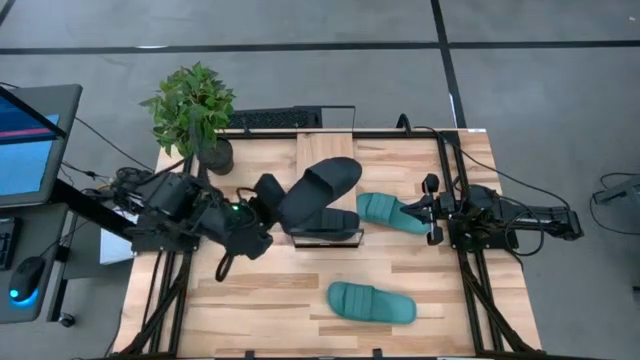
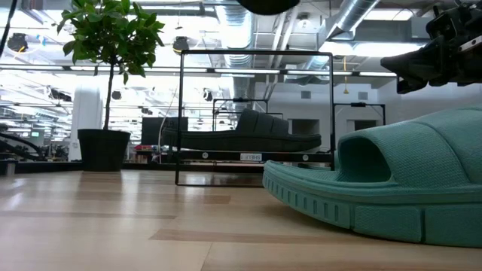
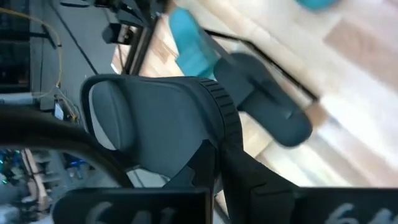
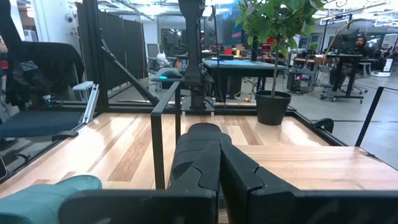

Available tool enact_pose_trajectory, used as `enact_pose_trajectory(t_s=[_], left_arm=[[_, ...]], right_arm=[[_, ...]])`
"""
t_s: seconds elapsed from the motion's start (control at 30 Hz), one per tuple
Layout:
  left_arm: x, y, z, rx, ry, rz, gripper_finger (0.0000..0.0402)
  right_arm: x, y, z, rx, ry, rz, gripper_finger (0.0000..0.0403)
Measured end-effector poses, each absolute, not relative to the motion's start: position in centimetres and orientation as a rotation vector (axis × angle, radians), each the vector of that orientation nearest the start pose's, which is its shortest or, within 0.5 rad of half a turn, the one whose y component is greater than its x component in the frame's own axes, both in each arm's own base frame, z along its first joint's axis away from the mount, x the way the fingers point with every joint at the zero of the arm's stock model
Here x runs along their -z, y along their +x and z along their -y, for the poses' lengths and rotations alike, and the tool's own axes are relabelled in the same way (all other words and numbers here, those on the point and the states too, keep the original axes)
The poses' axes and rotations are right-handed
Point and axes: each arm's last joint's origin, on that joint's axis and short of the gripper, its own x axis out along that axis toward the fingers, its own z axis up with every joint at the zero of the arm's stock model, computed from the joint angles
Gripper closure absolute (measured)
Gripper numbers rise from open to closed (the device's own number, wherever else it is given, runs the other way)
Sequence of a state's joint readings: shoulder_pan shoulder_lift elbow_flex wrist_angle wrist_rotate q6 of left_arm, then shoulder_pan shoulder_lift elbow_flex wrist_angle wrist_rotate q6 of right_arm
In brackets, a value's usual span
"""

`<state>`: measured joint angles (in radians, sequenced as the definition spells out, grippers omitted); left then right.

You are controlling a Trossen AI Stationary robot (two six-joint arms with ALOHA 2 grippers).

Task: Pick and place slides into the shelf
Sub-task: Put the black slide on the shelf

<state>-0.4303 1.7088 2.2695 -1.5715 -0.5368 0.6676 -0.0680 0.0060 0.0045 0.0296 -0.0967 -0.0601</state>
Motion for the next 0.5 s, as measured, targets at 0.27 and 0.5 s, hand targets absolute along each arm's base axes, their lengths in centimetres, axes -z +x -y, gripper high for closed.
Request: enact_pose_trajectory(t_s=[0.27, 0.5], left_arm=[[-45.6, 27.6, 7.6, 0.261, 1.196, -1.014, 0.0401], [-45.5, 28.3, 4.8, 0.301, 1.207, -1.051, 0.0401]], right_arm=[[-16.8, 9.8, 0.4, -0.028, -0.062, 0.029, 0.0403], [-16.7, 9.8, 0.4, -0.028, -0.062, 0.029, 0.0403]])
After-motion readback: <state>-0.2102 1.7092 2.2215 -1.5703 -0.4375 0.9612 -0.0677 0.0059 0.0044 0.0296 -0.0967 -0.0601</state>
